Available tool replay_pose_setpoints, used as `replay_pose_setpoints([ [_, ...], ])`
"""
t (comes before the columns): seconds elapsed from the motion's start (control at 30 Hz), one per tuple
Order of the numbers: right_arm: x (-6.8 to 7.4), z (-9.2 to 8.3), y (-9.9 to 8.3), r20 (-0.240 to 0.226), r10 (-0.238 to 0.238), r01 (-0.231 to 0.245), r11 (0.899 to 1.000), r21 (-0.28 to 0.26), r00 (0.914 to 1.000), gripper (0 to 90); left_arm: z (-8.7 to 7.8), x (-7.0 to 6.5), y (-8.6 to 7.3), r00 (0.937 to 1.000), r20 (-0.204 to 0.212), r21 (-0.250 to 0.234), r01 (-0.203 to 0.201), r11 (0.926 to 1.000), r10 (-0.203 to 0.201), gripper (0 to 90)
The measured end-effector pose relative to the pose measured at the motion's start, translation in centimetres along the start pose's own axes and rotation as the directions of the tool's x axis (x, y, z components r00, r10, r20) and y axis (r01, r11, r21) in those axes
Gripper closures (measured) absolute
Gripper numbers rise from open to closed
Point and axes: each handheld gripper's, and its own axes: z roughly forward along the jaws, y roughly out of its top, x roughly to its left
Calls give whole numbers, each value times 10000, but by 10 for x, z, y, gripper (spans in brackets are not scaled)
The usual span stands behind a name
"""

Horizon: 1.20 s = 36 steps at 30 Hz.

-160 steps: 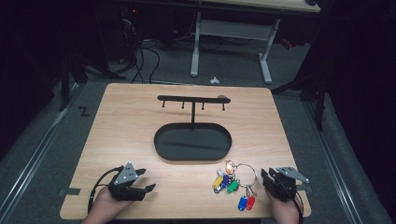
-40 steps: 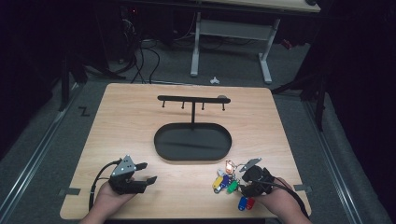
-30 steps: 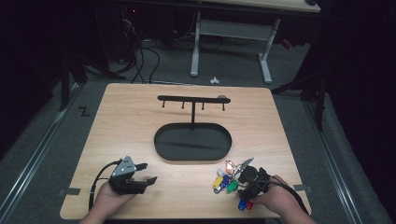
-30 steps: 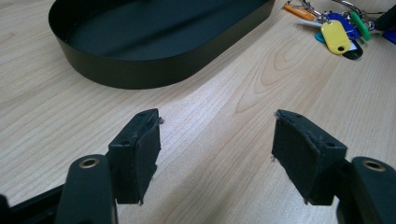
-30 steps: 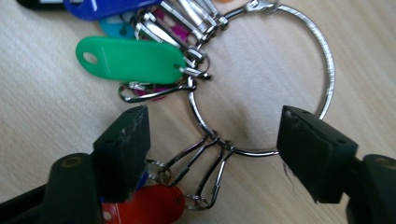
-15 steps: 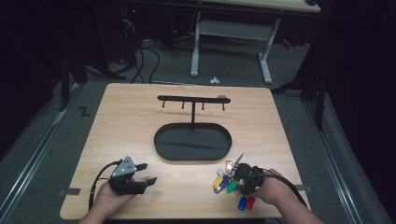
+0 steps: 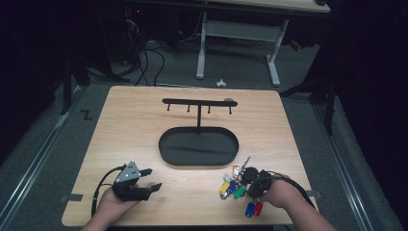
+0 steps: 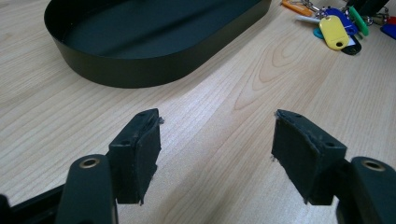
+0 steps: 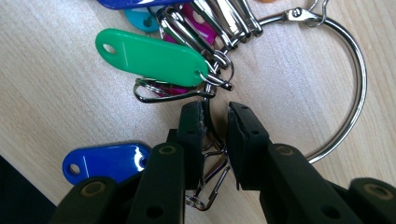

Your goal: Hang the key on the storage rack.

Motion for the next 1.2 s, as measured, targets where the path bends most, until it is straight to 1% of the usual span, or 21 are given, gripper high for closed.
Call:
replay_pose_setpoints([
  [0.03,-2,0,1,-159,-87,88,10000,38,9998,765,0,0,0,10000,3,14,2,10000,-2,331],
  [0.07,-2,0,1,-159,-87,88,10000,38,9998,765,1,0,0,10000,10,25,5,10000,-5,331],
  [0.1,-4,1,2,-358,-160,165,9998,145,9992,777,1,0,0,10000,32,35,-19,10000,18,331],
  [0.17,-5,1,4,-484,-291,301,9993,199,9984,788,1,-1,0,10000,51,37,-42,10000,42,332],
  [0.23,-6,1,6,-572,-303,319,9991,274,9979,799,1,-1,0,10000,57,46,-50,10000,49,333],
  [0.33,-5,1,7,-568,-378,397,9987,320,9977,810,2,-1,0,10000,64,54,-63,10000,62,333],
  [0.4,-4,1,10,-515,-555,577,9974,437,9971,816,2,-1,0,9999,78,65,-76,10000,75,333],
  [0.5,-3,1,13,-545,-780,811,9950,578,9955,829,2,-2,0,9999,98,69,-103,9999,102,334],
  [0.53,-3,1,13,-545,-780,811,9950,578,9955,829,2,-2,0,9999,98,69,-103,9999,102,334],
  [0.57,-3,2,14,-576,-924,959,9936,602,9941,834,3,-2,0,9999,116,82,-110,9999,109,334],
  [0.6,-3,1,15,-614,-938,975,9933,617,9937,836,3,-2,0,9999,116,82,-110,9999,109,334],
  [0.77,-4,2,17,-755,-928,969,9939,531,9928,847,4,-3,0,9998,159,135,-156,9998,154,335],
  [0.87,-5,2,18,-806,-862,911,9941,587,9930,850,4,-3,0,9997,178,149,-165,9998,163,335],
  [0.9,-7,2,18,-917,-738,795,9950,610,9931,851,4,-3,0,9996,204,188,-192,9996,188,336],
  [0.93,-7,2,18,-917,-738,795,9950,610,9931,851,4,-3,0,9996,204,188,-192,9996,188,336],
  [1.0,-11,3,17,-1148,-416,481,9973,548,9925,854,5,-4,0,9995,231,200,-230,9995,225,336],
  [1.07,-11,2,17,-1176,-364,429,9976,537,9924,855,5,-4,0,9995,221,192,-234,9995,230,337],
  [1.1,-11,3,16,-1196,-284,338,9985,433,9924,855,5,-4,0,9995,234,202,-238,9995,234,337],
  [1.2,-11,2,15,-1140,-297,343,9987,381,9930,855,6,-4,0,9993,263,229,-261,9994,255,338],
])
